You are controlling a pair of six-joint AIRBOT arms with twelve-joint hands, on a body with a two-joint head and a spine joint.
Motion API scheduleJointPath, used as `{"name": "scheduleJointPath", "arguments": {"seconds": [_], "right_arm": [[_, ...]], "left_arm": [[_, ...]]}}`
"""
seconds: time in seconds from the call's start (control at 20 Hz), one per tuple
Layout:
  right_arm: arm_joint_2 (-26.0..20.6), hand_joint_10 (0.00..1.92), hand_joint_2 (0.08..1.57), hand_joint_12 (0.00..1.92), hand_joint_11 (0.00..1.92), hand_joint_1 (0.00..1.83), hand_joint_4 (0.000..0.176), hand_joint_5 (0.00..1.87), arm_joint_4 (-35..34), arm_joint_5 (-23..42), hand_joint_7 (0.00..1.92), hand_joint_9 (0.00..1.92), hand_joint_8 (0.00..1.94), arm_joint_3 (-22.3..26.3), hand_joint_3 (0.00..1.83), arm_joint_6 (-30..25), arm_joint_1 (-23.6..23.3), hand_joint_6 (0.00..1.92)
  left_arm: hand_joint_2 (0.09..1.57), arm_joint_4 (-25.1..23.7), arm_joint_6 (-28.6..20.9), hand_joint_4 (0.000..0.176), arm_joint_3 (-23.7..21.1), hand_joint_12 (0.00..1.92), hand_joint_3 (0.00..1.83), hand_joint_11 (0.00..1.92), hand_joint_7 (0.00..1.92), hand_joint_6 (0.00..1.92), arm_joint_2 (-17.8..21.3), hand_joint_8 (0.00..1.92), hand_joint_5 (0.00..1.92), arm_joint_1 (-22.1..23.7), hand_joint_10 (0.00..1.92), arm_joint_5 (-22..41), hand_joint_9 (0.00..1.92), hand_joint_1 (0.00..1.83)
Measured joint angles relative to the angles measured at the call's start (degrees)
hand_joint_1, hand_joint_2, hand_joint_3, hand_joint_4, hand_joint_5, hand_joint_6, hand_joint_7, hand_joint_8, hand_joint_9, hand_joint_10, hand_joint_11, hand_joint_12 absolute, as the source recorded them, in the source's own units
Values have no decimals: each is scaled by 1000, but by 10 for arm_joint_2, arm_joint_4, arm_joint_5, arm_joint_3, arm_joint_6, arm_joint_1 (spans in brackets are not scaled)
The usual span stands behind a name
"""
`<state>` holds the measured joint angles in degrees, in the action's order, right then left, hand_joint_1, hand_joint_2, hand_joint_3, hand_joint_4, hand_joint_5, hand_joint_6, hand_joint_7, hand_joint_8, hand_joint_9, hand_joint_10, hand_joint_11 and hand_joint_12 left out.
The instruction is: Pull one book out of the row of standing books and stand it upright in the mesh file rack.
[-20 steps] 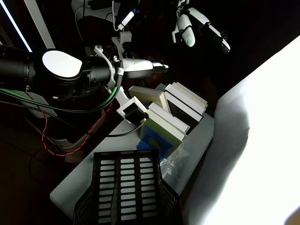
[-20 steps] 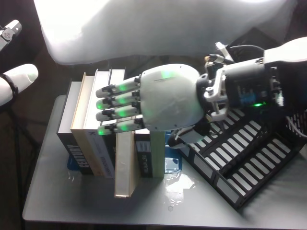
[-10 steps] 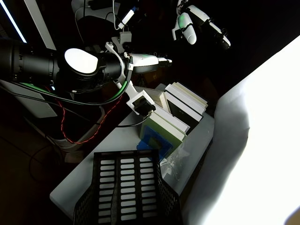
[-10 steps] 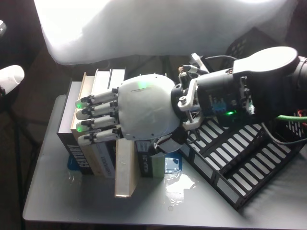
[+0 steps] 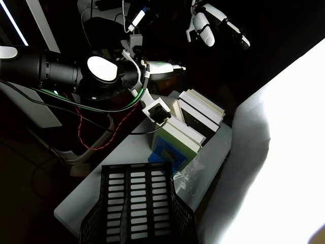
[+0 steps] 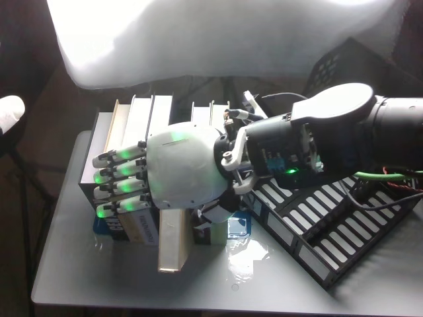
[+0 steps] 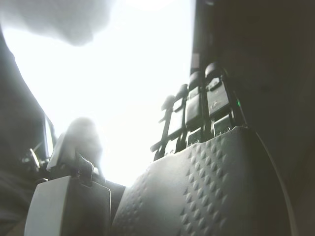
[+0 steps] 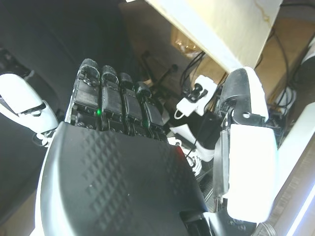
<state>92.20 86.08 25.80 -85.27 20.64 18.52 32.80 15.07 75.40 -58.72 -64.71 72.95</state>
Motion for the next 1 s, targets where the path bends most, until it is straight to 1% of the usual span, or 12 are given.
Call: {"name": "scheduleJointPath", "arguments": {"seconds": [0.3, 0.35, 0.4, 0.45, 0.5, 0.55, 0.75, 0.8, 0.85, 0.9, 1.0], "right_arm": [[23, 0, 992, 0, 0, 842, 0, 0, 1, 0, 0, 0, 0, -13, 0, 0, 0, 0], [24, 0, 985, 0, 0, 814, 0, 0, 3, 0, 0, 0, 0, -13, 0, 0, 0, 0], [26, 0, 963, 0, 0, 830, 0, 0, 6, 1, 0, 0, 0, -13, 0, 0, 0, 0], [30, 0, 915, 0, 0, 758, 0, 0, 9, 0, 0, 0, 0, -13, 0, 0, 0, 0], [33, 0, 915, 0, 0, 743, 0, 0, 13, 2, 0, 0, 0, -16, 0, 0, 2, 0], [38, 0, 920, 0, 0, 750, 0, 0, 33, 4, 0, 0, 0, -21, 0, 0, 4, 0], [52, 0, 931, 0, 0, 749, 0, 0, 69, 7, 5, 0, 2, -42, 0, 0, 18, 0], [57, 0, 949, 0, 0, 765, 0, 0, 82, 6, 0, 0, 0, -49, 0, 1, 22, 0], [59, 0, 956, 0, 0, 767, 0, 0, 85, 5, 0, 0, 0, -51, 0, 1, 24, 0], [63, 2, 946, 2, 5, 794, 0, 0, 95, 5, 8, 4, 3, -56, 0, 0, 27, 0], [69, 11, 926, 29, 48, 801, 0, 0, 98, 5, 33, 28, 10, -60, 0, 0, 28, 0]], "left_arm": [[1389, 2, 0, 0, 0, 0, 0, 0, 0, 0, 0, 0, 0, -3, 0, 1, 0, 387], [1381, 2, 0, 0, 0, 2, 0, 5, 0, 0, 0, 0, 0, -3, 0, 2, 0, 372], [1381, 3, 0, 0, 0, 15, 0, 30, 0, 0, 0, 0, 0, -3, 0, 2, 0, 361], [1368, 4, 0, 0, 0, 290, 6, 10, 0, 0, 0, 0, 0, -5, 0, 3, 0, 335], [1365, 4, 0, 0, 0, 551, 2, 1, 0, 0, 0, 0, 0, -5, 0, 3, 0, 331], [1362, 4, 0, 0, 0, 605, 0, 0, 0, 0, 0, 0, 0, -5, 0, 4, 0, 331], [1367, 6, 0, 0, 0, 621, 1, 0, 0, 0, 2, 0, 0, -5, 0, 4, 0, 334], [1356, 6, 0, 2, 0, 435, 0, 0, 0, 0, 3, 0, 0, -5, 0, 4, 0, 335], [1357, 7, 0, 16, 0, 169, 0, 0, 0, 0, 3, 0, 0, -5, 0, 6, 0, 310], [1356, 6, 0, 14, 0, 6, 0, 0, 0, 0, 3, 0, 0, -5, 0, 7, 0, 315], [1350, 7, 0, 0, 0, 0, 0, 0, 0, 0, 3, 0, 0, -5, 0, 9, 0, 334]]}}
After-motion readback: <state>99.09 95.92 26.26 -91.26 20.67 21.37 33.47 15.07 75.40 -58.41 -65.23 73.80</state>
